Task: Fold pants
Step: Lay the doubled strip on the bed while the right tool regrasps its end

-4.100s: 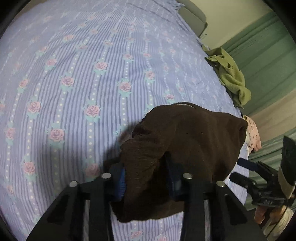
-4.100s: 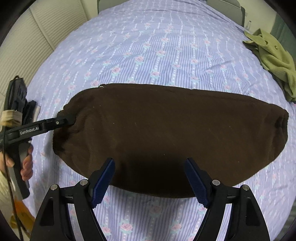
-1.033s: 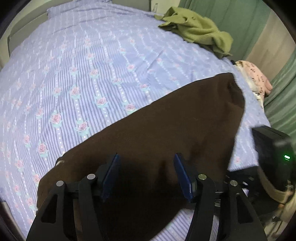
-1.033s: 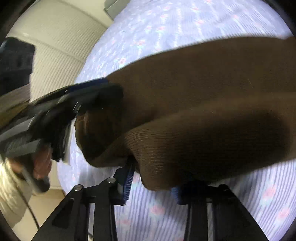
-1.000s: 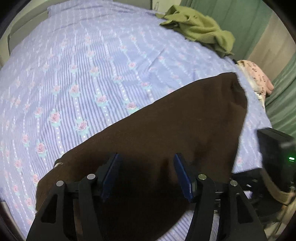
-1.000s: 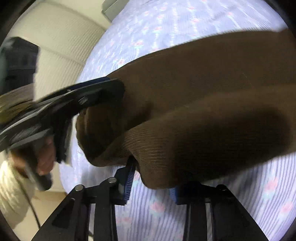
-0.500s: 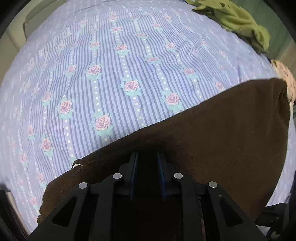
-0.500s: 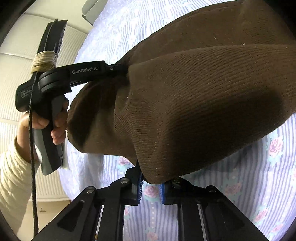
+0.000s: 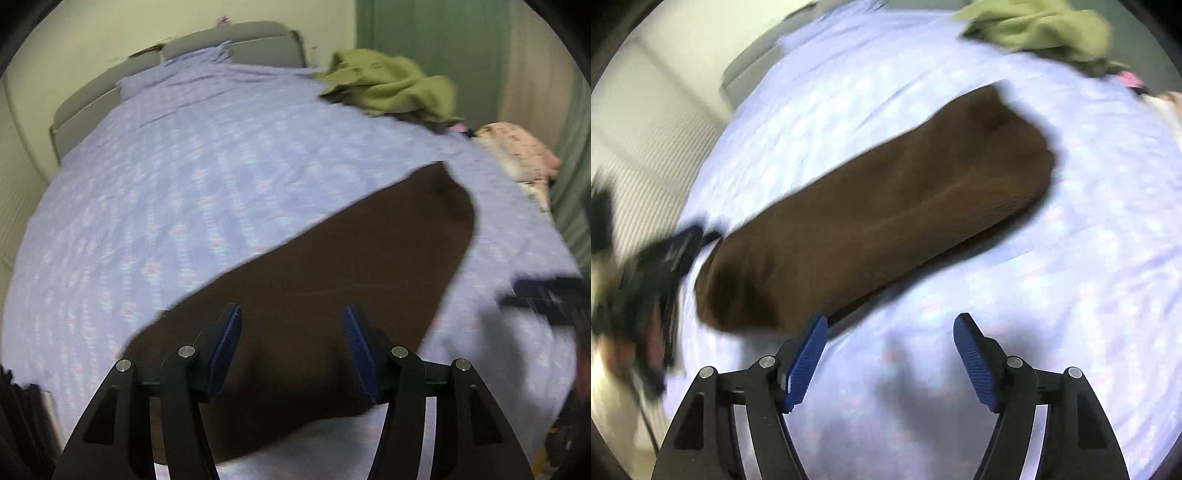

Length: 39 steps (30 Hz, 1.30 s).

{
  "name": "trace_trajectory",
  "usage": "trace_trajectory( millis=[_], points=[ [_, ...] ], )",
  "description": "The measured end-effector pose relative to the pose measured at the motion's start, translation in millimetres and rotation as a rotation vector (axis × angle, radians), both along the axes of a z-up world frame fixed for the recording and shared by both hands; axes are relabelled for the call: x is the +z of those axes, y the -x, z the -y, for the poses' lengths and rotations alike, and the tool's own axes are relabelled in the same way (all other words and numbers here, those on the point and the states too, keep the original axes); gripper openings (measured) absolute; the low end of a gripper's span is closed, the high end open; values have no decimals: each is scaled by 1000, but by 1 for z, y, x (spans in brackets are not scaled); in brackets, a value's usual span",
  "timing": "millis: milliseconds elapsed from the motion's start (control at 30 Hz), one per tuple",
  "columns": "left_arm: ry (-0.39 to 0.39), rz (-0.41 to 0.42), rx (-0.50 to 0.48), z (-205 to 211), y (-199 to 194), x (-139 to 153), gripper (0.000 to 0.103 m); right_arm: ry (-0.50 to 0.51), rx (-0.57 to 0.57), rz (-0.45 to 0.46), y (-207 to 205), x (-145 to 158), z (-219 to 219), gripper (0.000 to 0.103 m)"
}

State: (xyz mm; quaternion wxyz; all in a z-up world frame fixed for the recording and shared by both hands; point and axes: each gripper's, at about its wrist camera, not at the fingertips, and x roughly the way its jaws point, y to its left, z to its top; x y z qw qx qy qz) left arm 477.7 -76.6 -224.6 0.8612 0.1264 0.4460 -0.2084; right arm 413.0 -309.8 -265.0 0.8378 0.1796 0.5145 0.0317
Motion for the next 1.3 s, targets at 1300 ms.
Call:
trace_trajectory(
  millis=[1300],
  points=[
    [-52, -226, 72, 119, -14, -106, 20, -234, 35, -69, -165, -109, 156, 72]
  ],
)
